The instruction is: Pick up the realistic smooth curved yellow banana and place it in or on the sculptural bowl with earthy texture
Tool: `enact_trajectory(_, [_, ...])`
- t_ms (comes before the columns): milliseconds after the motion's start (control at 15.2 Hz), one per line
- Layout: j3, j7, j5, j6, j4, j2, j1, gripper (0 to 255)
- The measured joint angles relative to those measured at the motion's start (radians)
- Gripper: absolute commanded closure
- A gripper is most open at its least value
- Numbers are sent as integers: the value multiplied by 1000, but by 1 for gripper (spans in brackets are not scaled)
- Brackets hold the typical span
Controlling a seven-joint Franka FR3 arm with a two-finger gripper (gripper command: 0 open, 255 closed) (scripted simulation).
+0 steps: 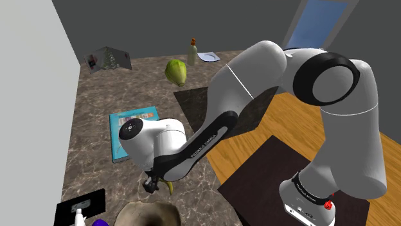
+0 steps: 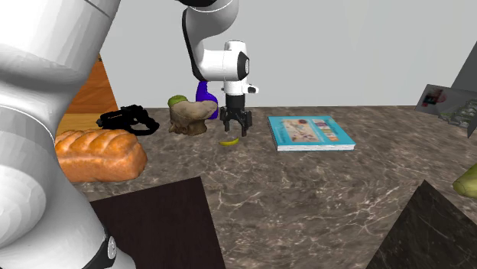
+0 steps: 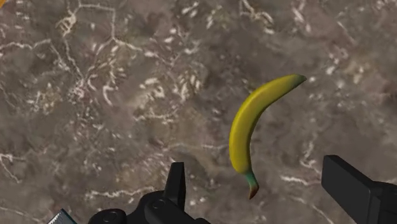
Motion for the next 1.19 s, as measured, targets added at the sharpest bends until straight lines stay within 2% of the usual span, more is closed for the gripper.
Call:
enact_trajectory(726, [-20, -5, -32, 40, -2, 48, 8, 0])
enact_trajectory(792, [-20, -5, -32, 40, -2, 48, 9, 255])
enact_trajectory(1188, [-14, -4, -31, 45, -2, 43, 11, 255])
